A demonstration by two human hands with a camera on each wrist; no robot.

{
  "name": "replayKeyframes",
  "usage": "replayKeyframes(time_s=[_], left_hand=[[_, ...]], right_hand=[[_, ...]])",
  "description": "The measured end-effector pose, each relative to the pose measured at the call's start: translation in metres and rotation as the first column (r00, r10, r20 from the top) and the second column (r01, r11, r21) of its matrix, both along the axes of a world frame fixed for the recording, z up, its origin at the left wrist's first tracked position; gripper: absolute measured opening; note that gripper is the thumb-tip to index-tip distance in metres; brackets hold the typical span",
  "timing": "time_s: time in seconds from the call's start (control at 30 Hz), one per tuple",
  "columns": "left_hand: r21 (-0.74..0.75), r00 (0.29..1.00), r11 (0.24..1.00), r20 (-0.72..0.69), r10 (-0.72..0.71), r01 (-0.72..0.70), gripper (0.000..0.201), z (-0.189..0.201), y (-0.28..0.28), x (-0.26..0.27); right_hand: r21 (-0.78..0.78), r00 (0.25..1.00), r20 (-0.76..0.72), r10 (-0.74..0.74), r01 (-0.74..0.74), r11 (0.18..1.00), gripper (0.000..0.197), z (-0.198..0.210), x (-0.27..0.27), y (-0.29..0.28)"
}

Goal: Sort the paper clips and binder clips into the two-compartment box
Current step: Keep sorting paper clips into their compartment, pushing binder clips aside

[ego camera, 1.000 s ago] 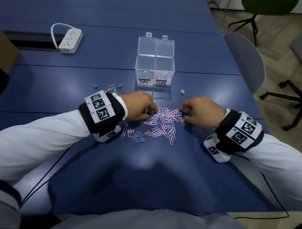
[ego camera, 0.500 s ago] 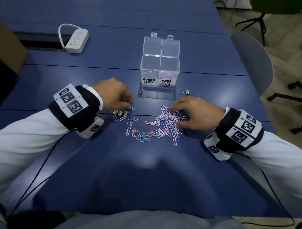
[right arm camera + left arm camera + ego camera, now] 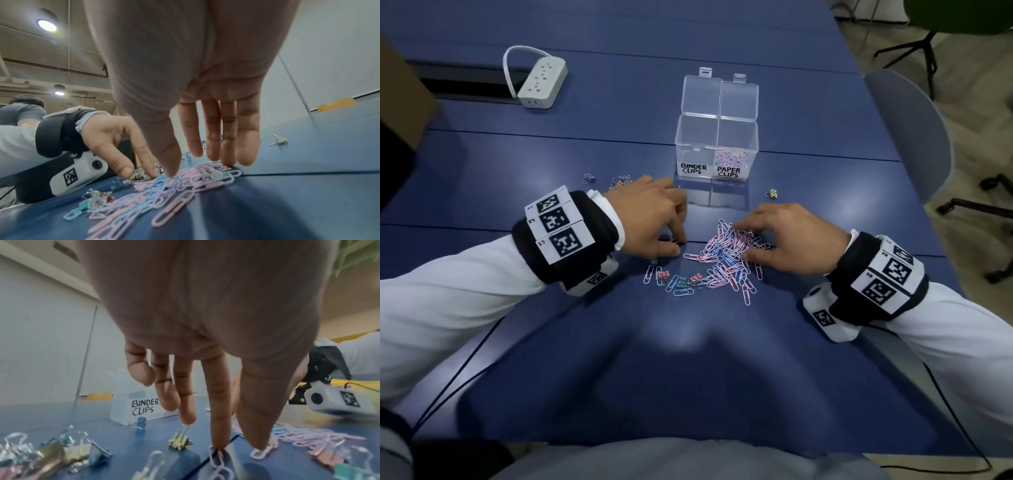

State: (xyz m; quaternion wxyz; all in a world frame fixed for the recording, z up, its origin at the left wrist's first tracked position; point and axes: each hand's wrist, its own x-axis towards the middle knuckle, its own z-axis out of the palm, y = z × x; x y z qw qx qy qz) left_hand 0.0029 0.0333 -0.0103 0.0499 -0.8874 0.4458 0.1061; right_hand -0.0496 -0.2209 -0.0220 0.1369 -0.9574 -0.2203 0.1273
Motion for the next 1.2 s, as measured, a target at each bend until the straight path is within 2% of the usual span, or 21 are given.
replayKeyframes(time_s=[0.2,0.4,0.57,0.77,0.9,1.03,1.2], left_hand=[[-0.005,0.997,0.998,0.044,-0.064,0.064,0.041,-0.004,-0.008,-0.006],[-0.023,0.996,0.996,0.012,-0.085,0.085,0.044,-0.009,-0.015,0.0],[-0.121,0.998,0.993,-0.06,0.003,-0.01,0.052,-0.008,0.003,0.011],[-0.04,0.997,0.997,-0.058,0.06,-0.063,0.068,-0.01,-0.001,0.021],[-0.07,0.999,0.997,-0.038,0.026,-0.029,0.053,-0.011,-0.023,0.021],[-0.071,0.998,0.997,0.054,0.04,-0.036,0.039,-0.009,-0.034,0.021],[-0.04,0.994,0.994,-0.042,0.099,-0.101,0.029,-0.005,-0.013,0.029]], right_hand=[[0.033,1.0,-0.017,-0.006,0.007,0.999,0.049,0.001,0.0,-0.001],[0.004,1.0,-0.013,0.0,0.0,1.0,0.051,0.002,-0.001,0.001],[0.019,1.0,-0.018,-0.002,0.003,1.0,0.051,-0.001,-0.002,-0.002],[0.017,1.0,0.011,-0.024,0.024,1.0,0.052,0.0,0.002,0.002],[0.015,1.0,0.016,-0.027,0.027,1.0,0.053,-0.001,0.001,0.001],[0.037,1.0,0.013,-0.026,0.026,0.999,0.051,0.0,-0.002,-0.001],[0.07,1.0,0.014,-0.016,0.015,0.997,0.047,-0.002,-0.002,-0.006]])
